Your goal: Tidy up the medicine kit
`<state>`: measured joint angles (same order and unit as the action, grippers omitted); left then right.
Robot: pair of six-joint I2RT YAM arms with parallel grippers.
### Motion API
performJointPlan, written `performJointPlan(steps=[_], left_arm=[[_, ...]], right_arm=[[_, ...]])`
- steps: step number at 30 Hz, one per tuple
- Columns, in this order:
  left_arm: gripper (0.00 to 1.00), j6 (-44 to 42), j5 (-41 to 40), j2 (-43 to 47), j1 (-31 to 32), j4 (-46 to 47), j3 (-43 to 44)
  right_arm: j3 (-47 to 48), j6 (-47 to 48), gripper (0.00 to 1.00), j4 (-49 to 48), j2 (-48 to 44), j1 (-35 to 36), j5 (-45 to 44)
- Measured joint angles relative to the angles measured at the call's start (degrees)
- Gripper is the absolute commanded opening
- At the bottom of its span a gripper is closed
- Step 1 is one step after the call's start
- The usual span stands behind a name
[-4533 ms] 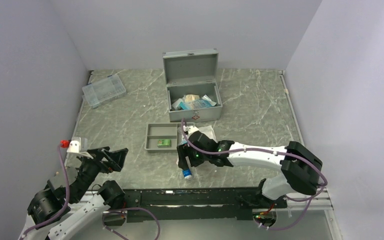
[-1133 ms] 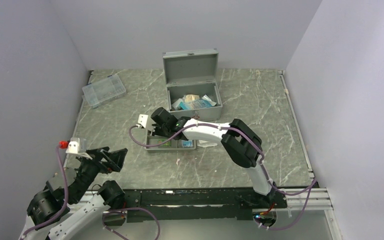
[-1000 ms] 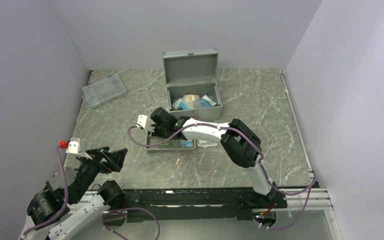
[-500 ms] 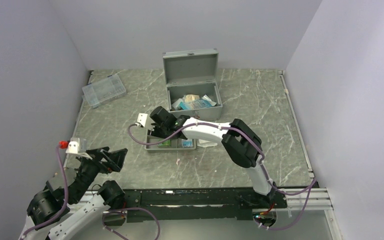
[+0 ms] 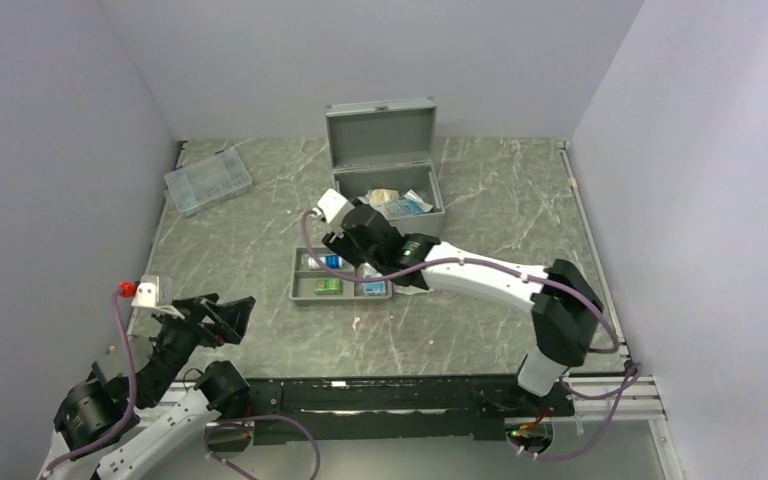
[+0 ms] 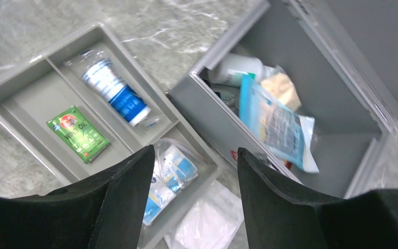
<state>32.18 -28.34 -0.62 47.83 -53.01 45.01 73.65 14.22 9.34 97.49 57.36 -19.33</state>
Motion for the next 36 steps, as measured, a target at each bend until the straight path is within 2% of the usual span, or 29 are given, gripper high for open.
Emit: performJointPlan(steps=[8, 17, 23, 30, 36], left_arm=[[0.99, 0.0, 0.0, 0.0, 0.0, 0.0, 0.0], [0.99, 0.0, 0.0, -0.3, 0.0, 0.0, 0.0], [0.99, 0.0, 0.0, -1.9, 0.0, 0.0, 0.0], [0.99, 0.0, -0.1, -2.9, 0.0, 0.0, 0.0], [0.99, 0.0, -0.4, -2.9, 0.0, 0.0, 0.0]], right_arm=[[-5.7, -15.4, 0.64, 4.5, -9.8, -2.2, -7.6], [-16.6, -32.1, 0.63, 10.2, -17.7, -9.4, -6.9], [-20.9, -38.8, 0.61, 11.1, -17.7, -9.8, -4.2], [-21.1, -44.6, 0.59, 10.4, -13.5, -11.6, -1.6], [-21.1, -47.1, 0.5, 8.3, -7.8, -13.1, 0.7]])
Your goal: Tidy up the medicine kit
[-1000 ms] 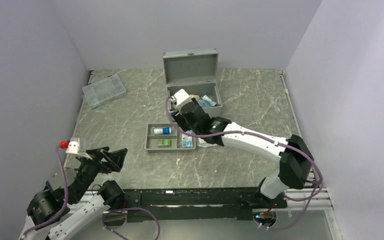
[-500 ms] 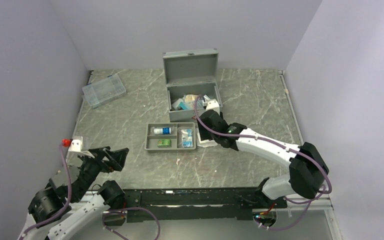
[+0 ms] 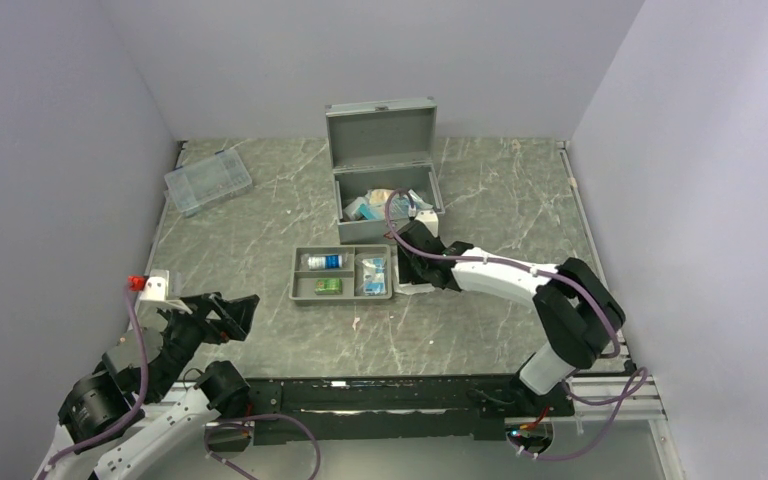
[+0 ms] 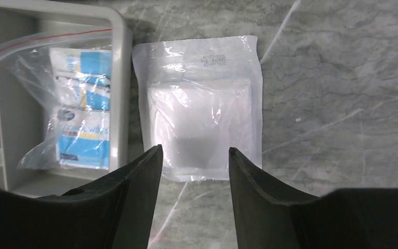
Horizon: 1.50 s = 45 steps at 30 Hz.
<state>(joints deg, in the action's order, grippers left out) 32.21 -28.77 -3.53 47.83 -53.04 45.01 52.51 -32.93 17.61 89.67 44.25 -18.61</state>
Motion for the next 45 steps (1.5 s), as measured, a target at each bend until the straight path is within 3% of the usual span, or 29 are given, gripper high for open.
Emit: performJointPlan(steps=[6, 13, 14, 24, 31, 39, 45], left_arm=[[0.99, 0.0, 0.0, 0.0, 0.0, 0.0, 0.0], [0.99, 0.0, 0.0, 0.0, 0.0, 0.0, 0.0], [0.99, 0.0, 0.0, 0.0, 0.0, 0.0, 0.0], [0.99, 0.0, 0.0, 0.0, 0.0, 0.0, 0.0], [0.99, 0.0, 0.0, 0.0, 0.0, 0.0, 0.0], [0.99, 0.0, 0.0, 0.0, 0.0, 0.0, 0.0], [0.99, 0.0, 0.0, 0.0, 0.0, 0.0, 0.0]], right_arm=[[0.0, -1.2, 0.38, -1.6, 3.7, -1.2, 1.5], [0.0, -1.7, 0.01, -3.2, 5.3, -1.4, 2.6], [0.0, -1.7, 0.0, -3.3, 5.3, -1.4, 2.6], [0.0, -1.0, 0.0, -2.0, 4.0, -1.4, 1.1], [0.4, 0.9, 0.0, 3.1, -4.8, -1.4, -1.7], [4.3, 3.3, 0.0, 6.8, -11.4, -1.4, -3.6], [9.3, 5.5, 0.0, 7.9, -11.3, -1.5, -4.9]])
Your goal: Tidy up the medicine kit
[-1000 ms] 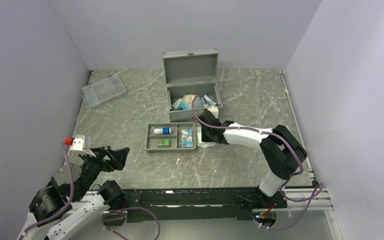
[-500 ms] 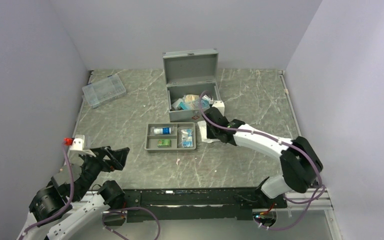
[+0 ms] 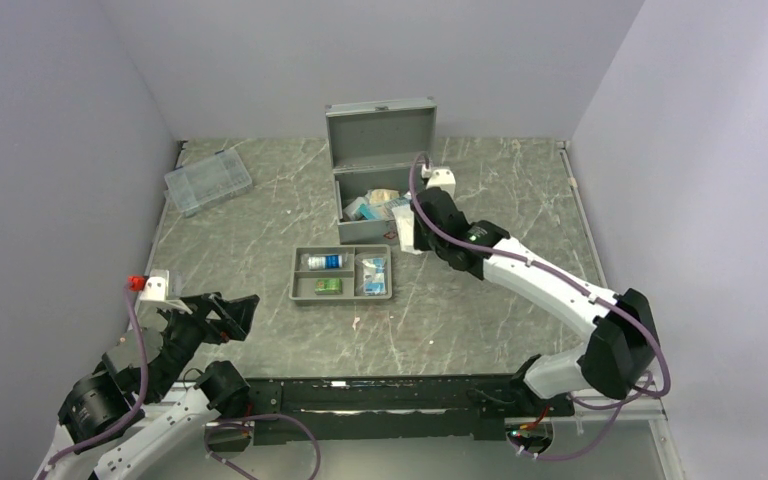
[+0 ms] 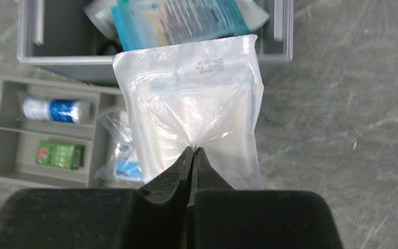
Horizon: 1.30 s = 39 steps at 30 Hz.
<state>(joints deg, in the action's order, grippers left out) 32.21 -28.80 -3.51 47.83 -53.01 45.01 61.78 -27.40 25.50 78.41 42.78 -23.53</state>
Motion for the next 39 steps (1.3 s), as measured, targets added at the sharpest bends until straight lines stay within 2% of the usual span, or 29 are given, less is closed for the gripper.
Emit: performJointPlan(steps=[7, 19, 31, 34, 37, 39], left_arm=[[0.99, 0.0, 0.0, 0.0, 0.0, 0.0, 0.0], [0.99, 0.2, -0.6, 0.0, 0.0, 0.0, 0.0], [0.99, 0.2, -1.0, 0.0, 0.0, 0.0, 0.0], [0.99, 0.2, -1.0, 0.0, 0.0, 0.0, 0.0], [0.99, 0.2, -1.0, 0.0, 0.0, 0.0, 0.0], [0.99, 0.2, -1.0, 0.0, 0.0, 0.0, 0.0]], right_arm=[[12.1, 3.8, 0.0, -1.0, 7.6, -1.9, -0.3], [28.2, 6.7, 0.0, -1.4, 26.2, -6.8, 3.8], [30.9, 6.7, 0.0, -0.3, 38.6, -10.4, 9.9], [30.9, 6.6, 0.11, -0.3, 39.4, -10.6, 10.7], [31.0, 6.7, 0.33, -0.4, 39.4, -10.7, 11.1], [31.0, 6.6, 0.4, -0.1, 39.4, -10.7, 11.2]])
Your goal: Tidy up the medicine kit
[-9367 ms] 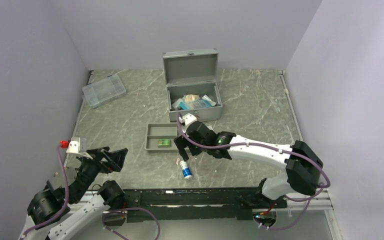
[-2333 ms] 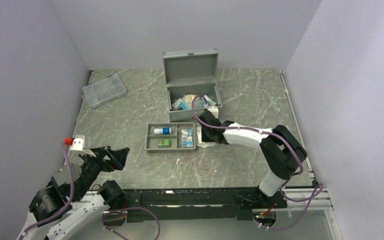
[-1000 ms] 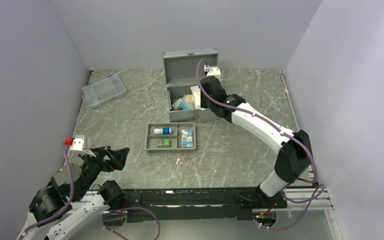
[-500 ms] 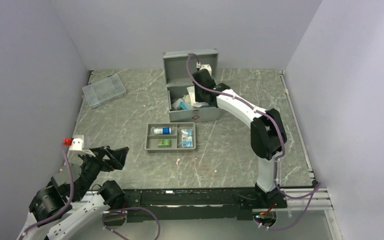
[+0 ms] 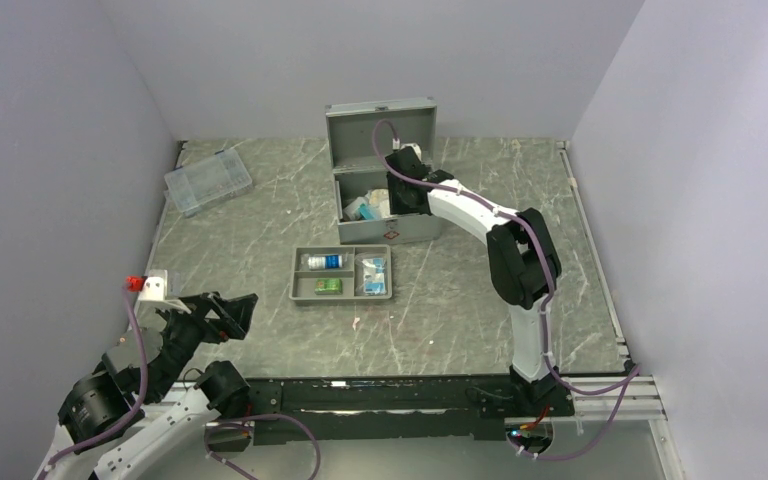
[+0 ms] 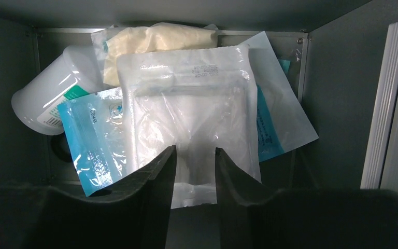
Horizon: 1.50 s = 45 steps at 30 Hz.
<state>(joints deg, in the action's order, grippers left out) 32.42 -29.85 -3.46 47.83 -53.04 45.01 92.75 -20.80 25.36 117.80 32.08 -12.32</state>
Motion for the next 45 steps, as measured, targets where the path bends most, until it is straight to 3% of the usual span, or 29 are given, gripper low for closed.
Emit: performJointPlan(steps=[6, 21, 33, 45], left_arm=[[0.99, 0.0, 0.0, 0.0, 0.0, 0.0, 0.0], [0.99, 0.0, 0.0, -0.2, 0.0, 0.0, 0.0], [0.99, 0.0, 0.0, -0.2, 0.0, 0.0, 0.0], [0.99, 0.0, 0.0, 0.0, 0.0, 0.0, 0.0]], right_arm=[[0.0, 0.3, 0.5, 0.7, -1.5, 0.0, -0.3], [-2.7, -0.4, 0.55, 0.2, -21.8, 0.9, 1.7], [-15.9, -5.4, 0.55, -1.9, -24.4, 13.4, 3.7], [-18.4, -12.1, 0.52, -5.8, -18.6, 20.3, 3.6]])
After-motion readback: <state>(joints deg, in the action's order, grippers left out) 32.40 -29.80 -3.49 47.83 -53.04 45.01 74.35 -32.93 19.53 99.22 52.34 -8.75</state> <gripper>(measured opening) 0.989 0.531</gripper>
